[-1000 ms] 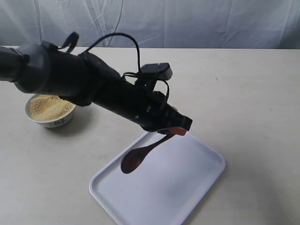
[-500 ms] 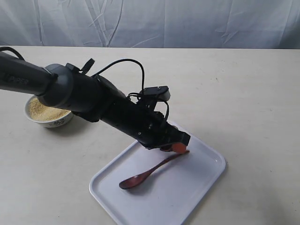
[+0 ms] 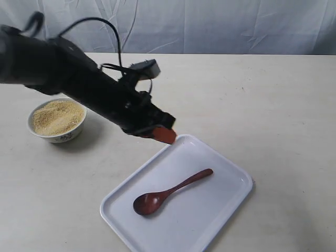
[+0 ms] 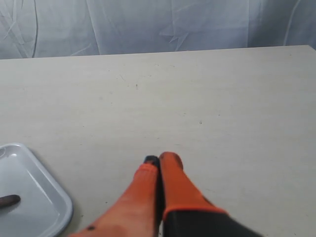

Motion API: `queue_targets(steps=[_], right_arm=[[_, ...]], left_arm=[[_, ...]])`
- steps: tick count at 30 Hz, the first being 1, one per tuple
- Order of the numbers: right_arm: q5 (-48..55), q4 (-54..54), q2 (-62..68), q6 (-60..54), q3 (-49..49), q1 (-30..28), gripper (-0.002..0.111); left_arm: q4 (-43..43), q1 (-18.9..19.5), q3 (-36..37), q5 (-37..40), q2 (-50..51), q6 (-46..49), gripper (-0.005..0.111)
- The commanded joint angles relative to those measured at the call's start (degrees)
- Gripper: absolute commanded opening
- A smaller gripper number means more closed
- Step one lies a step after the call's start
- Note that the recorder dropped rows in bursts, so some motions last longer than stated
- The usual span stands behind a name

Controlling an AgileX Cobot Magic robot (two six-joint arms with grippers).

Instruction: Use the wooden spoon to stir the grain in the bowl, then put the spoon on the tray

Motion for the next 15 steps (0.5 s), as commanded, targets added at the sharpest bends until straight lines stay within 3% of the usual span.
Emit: queue_targets(steps=[1, 6, 11, 15], right_arm=[[-0.8, 0.1, -0.3, 0.0, 0.3, 0.2, 0.000], [-0.8, 0.1, -0.3, 0.0, 0.3, 0.2, 0.000], [-0.8, 0.1, -0.3, 0.0, 0.3, 0.2, 0.000], [-0.8, 0.1, -0.3, 0.0, 0.3, 0.2, 0.000]], left_arm=[[17.0, 6.2, 2.0, 5.1, -8.3, -12.3, 0.000], [25.9, 13.1, 8.1, 0.1, -18.8, -21.8, 0.000], [26.2, 19.1, 17.1, -6.0, -31.7, -23.6, 0.000], [27.0, 21.8, 23.8, -10.1, -43.9, -23.6, 0.000]])
